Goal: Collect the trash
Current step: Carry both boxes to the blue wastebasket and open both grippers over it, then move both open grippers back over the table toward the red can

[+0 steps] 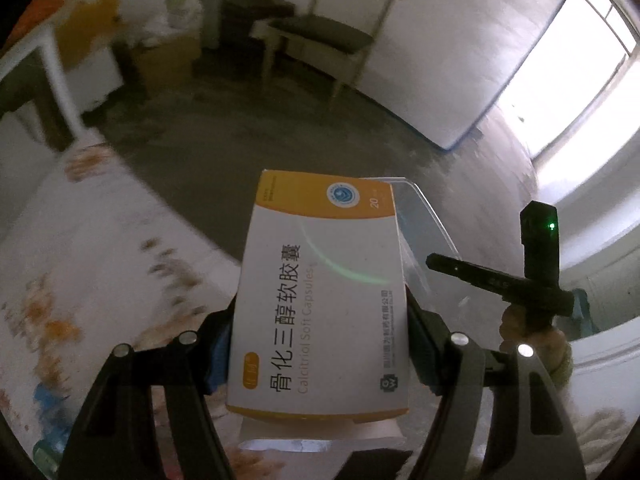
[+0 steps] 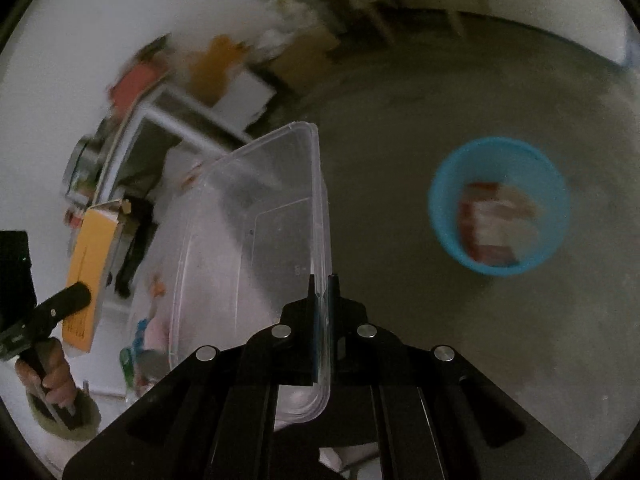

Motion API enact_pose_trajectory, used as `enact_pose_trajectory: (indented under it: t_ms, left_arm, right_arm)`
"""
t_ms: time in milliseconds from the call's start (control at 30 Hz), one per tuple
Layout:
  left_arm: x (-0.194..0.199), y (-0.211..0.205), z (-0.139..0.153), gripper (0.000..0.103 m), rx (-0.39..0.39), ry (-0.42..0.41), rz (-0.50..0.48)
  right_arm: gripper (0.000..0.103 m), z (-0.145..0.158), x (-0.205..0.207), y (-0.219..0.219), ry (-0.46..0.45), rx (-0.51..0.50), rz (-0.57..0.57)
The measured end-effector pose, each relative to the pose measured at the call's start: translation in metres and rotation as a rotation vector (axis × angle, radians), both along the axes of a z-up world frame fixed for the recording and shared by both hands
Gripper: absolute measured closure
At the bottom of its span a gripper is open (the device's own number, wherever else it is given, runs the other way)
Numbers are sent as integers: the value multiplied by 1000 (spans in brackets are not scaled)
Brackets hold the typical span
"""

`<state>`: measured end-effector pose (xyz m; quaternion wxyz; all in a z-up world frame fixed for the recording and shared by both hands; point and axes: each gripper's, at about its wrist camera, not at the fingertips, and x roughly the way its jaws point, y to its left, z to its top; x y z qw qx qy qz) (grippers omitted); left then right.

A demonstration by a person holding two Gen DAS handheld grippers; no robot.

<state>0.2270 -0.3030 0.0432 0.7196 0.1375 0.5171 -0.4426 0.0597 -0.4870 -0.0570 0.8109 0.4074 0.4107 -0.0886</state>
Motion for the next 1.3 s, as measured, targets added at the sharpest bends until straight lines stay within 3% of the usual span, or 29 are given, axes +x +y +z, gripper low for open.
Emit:
enact_pose_trajectory:
  t_ms: [267, 367, 500, 567, 600, 633, 667, 800, 1000, 1300]
  left_arm:
    - [-7, -107, -58, 34, 71, 161, -66]
    - [-8, -144, -81, 34, 97, 213, -75]
    - [-11, -193, -102, 33, 129, 223, -83]
    - [-7, -216, -108, 26, 109, 215, -77]
    - [-6, -224, -111, 13, 104, 216, -73]
    - [-1, -234, -118, 8, 104, 228, -62]
    - [3, -241, -127, 7, 111, 237, -36]
    - [13, -238, -144, 7, 122, 268, 57]
    - [9, -207, -131, 7, 76, 234, 53]
    - [-18, -130, -62, 7, -37, 90, 25]
  right_arm:
    - [100, -53, -47, -64, 106, 48, -186]
    - [100, -73, -51, -81, 144, 72, -231]
    - [99, -88, -37, -105, 172, 82, -275]
    - [88, -98, -27, -122, 182, 75, -326]
    - [79, -104, -23, -129, 184, 68, -352]
    - [56, -111, -20, -135, 184, 65, -371]
    - [47, -117, -18, -138, 186, 65, -384]
    - [47, -136, -24, -140, 202, 94, -429]
    - [47, -131, -47, -131, 206, 69, -409]
    - [38, -106, -72, -98, 142, 65, -389]
